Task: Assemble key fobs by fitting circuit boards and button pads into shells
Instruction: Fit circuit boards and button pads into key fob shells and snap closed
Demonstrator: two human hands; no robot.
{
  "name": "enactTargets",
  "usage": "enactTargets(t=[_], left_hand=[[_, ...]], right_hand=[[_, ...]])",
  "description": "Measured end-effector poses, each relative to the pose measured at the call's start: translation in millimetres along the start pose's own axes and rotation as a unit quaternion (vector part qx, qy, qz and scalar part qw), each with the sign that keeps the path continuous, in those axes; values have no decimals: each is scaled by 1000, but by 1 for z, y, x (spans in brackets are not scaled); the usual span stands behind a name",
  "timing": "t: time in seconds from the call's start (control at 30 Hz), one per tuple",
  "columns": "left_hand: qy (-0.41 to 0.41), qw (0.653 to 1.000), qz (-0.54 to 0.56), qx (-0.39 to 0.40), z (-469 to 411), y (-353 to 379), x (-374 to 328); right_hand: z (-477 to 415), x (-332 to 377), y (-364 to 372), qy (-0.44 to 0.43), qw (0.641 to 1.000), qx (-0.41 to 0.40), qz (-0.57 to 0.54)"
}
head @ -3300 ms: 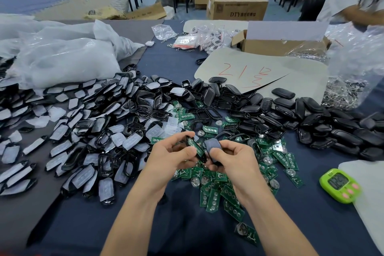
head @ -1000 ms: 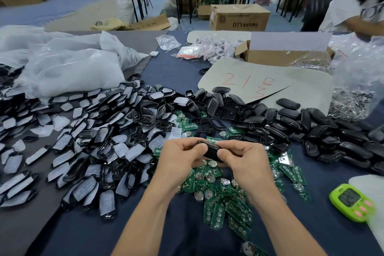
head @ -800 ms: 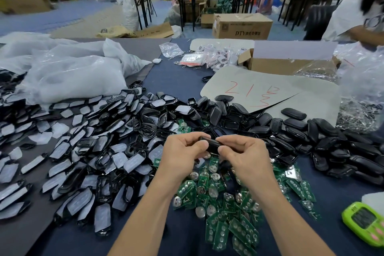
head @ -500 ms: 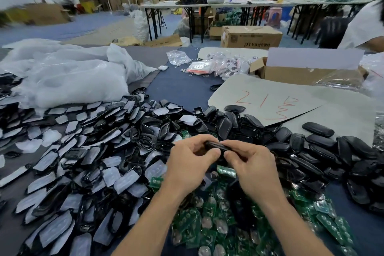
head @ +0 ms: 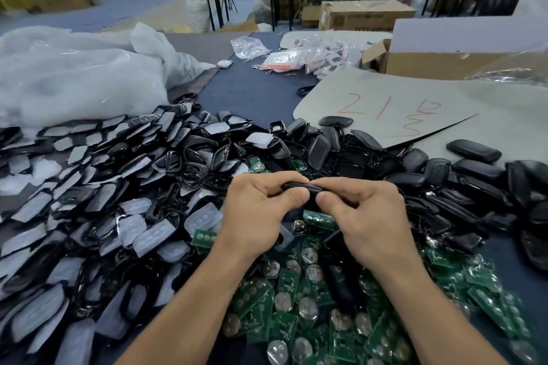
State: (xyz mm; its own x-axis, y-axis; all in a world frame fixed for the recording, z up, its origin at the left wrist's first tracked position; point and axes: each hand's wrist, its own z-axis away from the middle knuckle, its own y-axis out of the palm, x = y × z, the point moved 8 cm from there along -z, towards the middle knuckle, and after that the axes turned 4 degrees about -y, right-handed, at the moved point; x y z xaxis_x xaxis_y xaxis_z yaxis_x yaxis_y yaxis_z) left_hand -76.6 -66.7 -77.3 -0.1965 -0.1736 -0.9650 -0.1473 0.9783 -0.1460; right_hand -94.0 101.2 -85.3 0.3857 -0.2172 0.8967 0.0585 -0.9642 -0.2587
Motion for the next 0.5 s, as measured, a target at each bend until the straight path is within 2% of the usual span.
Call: enactTargets(t=[0.3, 0.5], left_hand=[[-26, 999, 33, -7, 0, 2, -2], [-76, 991, 108, -2, -2, -2, 6]], right_hand=[[0, -1, -1, 4, 999, 3, -33], [-1, -8, -2, 22, 999, -17, -45]])
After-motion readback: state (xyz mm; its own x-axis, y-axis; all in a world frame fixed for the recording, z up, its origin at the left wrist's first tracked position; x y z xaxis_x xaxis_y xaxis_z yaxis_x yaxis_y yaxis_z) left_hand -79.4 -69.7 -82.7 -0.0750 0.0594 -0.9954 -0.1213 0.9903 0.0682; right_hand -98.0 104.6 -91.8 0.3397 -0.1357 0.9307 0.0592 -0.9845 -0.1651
